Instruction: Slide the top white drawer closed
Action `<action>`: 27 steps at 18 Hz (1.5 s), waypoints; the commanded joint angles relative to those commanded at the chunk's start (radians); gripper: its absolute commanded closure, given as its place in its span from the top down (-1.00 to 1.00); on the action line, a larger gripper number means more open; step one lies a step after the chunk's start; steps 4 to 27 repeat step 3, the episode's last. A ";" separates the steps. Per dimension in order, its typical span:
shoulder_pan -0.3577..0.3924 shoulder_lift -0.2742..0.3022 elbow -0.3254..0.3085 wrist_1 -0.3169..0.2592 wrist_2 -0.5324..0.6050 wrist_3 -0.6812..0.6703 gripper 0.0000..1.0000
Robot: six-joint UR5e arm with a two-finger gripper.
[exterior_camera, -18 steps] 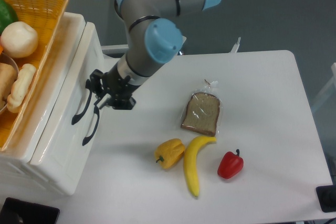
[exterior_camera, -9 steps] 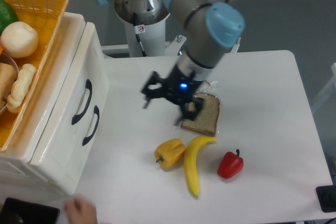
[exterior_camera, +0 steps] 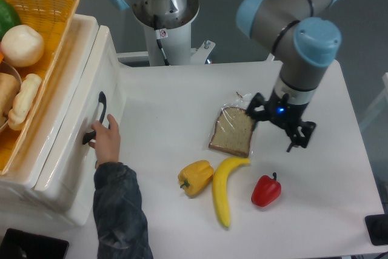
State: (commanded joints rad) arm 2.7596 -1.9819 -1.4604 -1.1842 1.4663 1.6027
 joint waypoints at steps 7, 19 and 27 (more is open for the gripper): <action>0.012 -0.034 0.005 0.000 0.063 0.071 1.00; 0.012 -0.034 0.005 0.000 0.063 0.071 1.00; 0.012 -0.034 0.005 0.000 0.063 0.071 1.00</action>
